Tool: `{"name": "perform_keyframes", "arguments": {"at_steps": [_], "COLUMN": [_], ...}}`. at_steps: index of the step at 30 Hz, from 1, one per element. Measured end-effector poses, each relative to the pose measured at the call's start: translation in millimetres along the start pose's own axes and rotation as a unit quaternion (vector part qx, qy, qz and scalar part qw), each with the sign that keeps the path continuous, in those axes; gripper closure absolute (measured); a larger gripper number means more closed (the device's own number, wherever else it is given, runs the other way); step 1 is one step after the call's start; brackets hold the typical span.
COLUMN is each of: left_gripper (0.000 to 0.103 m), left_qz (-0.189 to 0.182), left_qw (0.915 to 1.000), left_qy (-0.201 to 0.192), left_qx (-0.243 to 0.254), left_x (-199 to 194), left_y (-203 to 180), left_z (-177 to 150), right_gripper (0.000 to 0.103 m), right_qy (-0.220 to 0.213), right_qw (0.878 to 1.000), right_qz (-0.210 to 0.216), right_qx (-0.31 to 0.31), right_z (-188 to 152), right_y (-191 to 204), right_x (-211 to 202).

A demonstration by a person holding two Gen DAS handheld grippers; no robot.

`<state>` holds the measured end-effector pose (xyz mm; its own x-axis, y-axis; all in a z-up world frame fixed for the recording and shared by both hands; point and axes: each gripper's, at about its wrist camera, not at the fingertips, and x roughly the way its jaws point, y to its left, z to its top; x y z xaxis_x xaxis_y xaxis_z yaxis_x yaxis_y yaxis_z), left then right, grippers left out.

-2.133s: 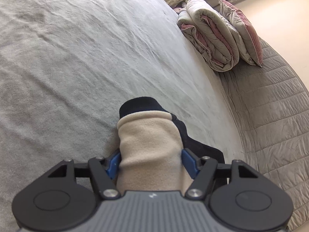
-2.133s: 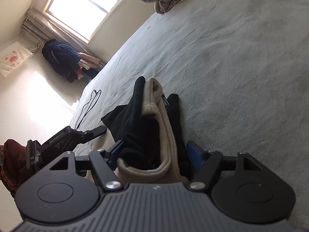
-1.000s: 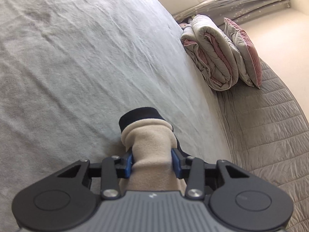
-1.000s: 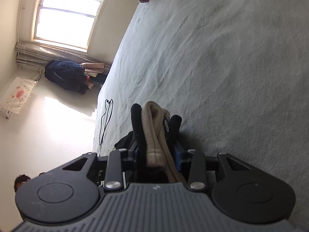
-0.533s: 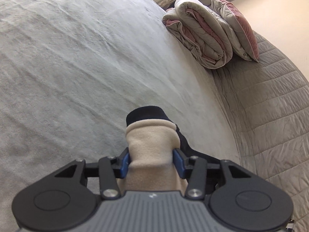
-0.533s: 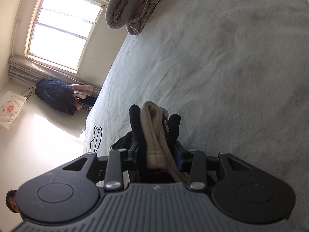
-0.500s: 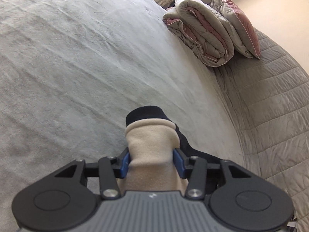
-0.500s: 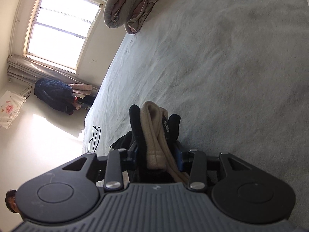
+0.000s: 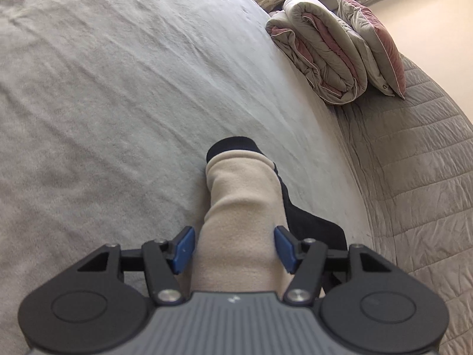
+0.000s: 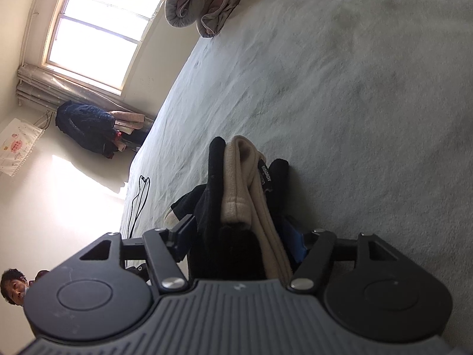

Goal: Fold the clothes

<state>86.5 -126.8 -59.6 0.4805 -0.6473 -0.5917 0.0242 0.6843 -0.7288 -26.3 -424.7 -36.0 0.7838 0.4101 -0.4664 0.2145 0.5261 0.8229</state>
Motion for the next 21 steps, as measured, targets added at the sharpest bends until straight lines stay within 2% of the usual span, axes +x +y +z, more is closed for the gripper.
{"name": "perform_keyframes", "arguments": {"at_steps": [4, 6, 8, 11, 16, 21], "left_gripper": [0.043, 0.043, 0.049, 0.054, 0.056, 0.056], "left_qz": [-0.013, -0.013, -0.010, -0.015, -0.037, -0.058], "left_qw": [0.9997, 0.9997, 0.9997, 0.9996, 0.9984, 0.9969], "left_qy": [-0.008, -0.013, -0.018, -0.025, -0.034, -0.027], "left_qx": [-0.019, -0.018, -0.011, 0.002, 0.025, 0.046], "left_x": [2.9, 3.5, 2.6, -0.5, 1.1, 33.5], "left_y": [2.7, -1.0, -5.5, -15.0, -42.5, -77.8], "left_z": [-8.3, -10.6, -11.0, -9.2, 0.8, 12.9], "right_gripper": [0.036, 0.039, 0.050, 0.058, 0.061, 0.062], "right_qy": [-0.002, 0.000, 0.003, 0.005, -0.009, -0.041], "right_qw": [1.000, 1.000, 1.000, 1.000, 1.000, 0.999], "right_qz": [-0.006, -0.010, -0.013, -0.006, 0.015, 0.009], "right_qx": [-0.018, -0.022, -0.025, -0.009, 0.025, 0.017], "right_z": [0.0, 1.7, 3.4, 10.2, 27.1, 58.0], "right_y": [2.8, 4.2, 5.7, 4.5, -0.2, -3.9], "right_x": [8.2, 10.2, 12.1, 10.4, 1.9, -6.3]}}
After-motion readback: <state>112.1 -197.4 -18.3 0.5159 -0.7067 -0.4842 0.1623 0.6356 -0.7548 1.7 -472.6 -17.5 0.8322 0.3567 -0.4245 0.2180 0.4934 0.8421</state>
